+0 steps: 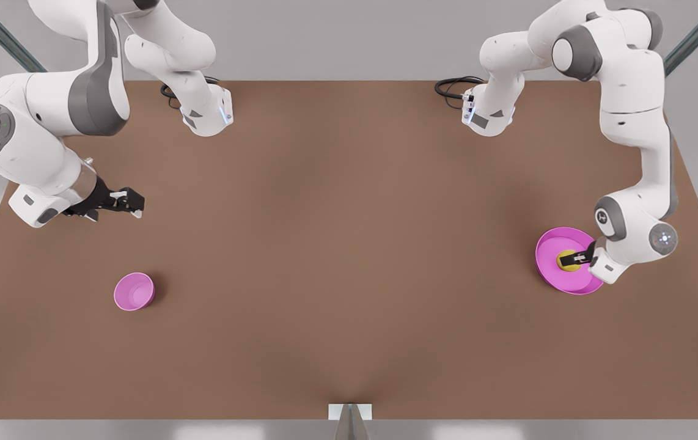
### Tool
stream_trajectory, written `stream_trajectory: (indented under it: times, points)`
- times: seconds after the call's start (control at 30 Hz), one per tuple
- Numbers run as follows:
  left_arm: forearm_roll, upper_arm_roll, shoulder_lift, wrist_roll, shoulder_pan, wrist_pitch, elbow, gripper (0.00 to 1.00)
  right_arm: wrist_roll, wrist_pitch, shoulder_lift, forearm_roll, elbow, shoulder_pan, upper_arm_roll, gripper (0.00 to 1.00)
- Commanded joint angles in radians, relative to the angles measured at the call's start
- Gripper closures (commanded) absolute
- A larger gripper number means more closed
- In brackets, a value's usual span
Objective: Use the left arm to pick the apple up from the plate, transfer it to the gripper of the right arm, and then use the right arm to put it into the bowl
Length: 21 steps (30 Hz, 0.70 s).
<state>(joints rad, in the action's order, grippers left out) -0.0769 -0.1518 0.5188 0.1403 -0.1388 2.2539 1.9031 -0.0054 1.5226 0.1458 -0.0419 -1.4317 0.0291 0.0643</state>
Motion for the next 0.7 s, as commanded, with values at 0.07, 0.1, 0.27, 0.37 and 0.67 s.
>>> stream_trajectory:
  times: [0.07, 0.1, 0.27, 0.37, 0.67]
  points:
    - [-0.003, 0.0, 0.026, 0.042, -0.007, 0.01, -0.007, 0.0, -0.005, -0.001, 0.003, 0.001, 0.0, 0.0, 0.0, 0.0]
    - [-0.003, 0.0, 0.035, 0.042, -0.008, 0.044, -0.007, 0.0, -0.01, 0.001, 0.003, 0.002, 0.0, -0.001, 0.0, 0.0]
    - [-0.004, 0.0, 0.056, 0.041, -0.01, 0.072, -0.007, 0.0, -0.01, 0.001, 0.003, 0.002, 0.0, -0.001, 0.0, 0.0]
    - [-0.006, 0.0, 0.064, 0.041, -0.01, 0.072, -0.009, 0.0, -0.01, 0.001, 0.003, 0.002, 0.0, -0.001, 0.0, 0.0]
    - [-0.026, 0.0, 0.078, 0.041, -0.008, 0.087, -0.009, 0.18, -0.01, -0.001, 0.003, 0.002, 0.0, -0.001, 0.0, 0.0]
